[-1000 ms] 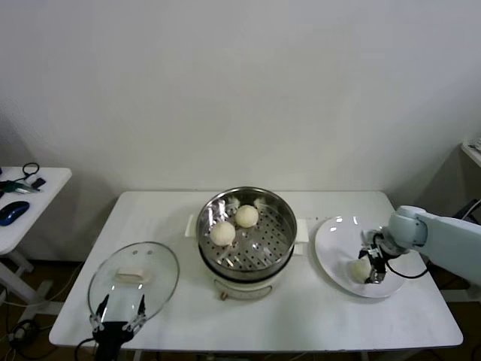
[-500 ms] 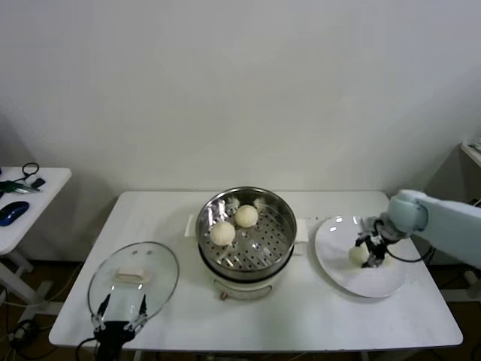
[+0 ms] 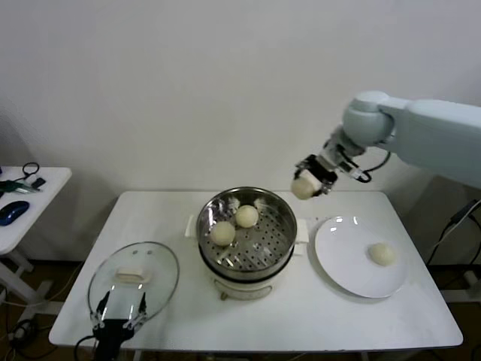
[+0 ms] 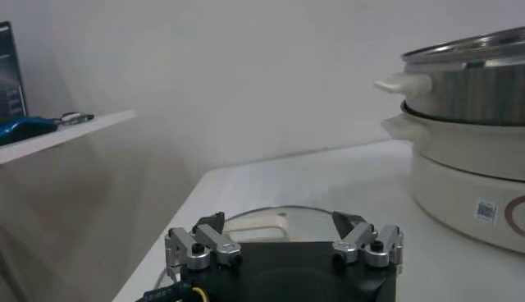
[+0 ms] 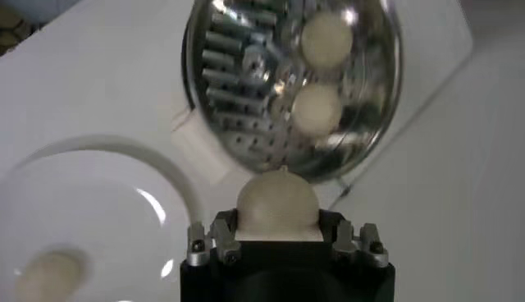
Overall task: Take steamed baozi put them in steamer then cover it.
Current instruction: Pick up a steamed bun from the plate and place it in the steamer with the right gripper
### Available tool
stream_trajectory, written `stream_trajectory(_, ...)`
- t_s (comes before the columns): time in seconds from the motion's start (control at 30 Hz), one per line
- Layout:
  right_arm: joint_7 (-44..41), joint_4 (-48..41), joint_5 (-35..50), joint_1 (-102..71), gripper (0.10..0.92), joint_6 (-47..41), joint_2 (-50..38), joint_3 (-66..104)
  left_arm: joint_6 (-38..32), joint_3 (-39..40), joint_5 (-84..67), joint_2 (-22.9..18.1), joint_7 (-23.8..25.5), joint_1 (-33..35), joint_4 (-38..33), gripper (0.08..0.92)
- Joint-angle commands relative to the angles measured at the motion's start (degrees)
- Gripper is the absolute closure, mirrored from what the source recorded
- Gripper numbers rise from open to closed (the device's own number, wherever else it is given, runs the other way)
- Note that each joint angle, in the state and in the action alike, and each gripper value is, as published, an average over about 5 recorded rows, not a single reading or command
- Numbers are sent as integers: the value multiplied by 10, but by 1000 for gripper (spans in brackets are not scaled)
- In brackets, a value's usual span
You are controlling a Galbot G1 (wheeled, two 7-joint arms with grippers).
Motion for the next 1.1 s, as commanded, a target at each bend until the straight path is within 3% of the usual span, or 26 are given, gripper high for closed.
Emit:
stream_trajectory(0.03,21,113,-30,31,372,69,105,10,0,0,1,1,0,1,-2,177)
stream_trajectory(0.33,62,76,-122,-84,372,78,138,-5,-3,-7,-2,0,-2,7,-5,177)
stream_trajectory(0.97,79,18,-165,-171,372,67,159,-20,-6,-11,-3,-3,-2,8,-1,177)
stream_trajectory(1.1,96,10,-160,-176,322,58,161,-20,-7,-11,-5,-2,-3,7,0,177)
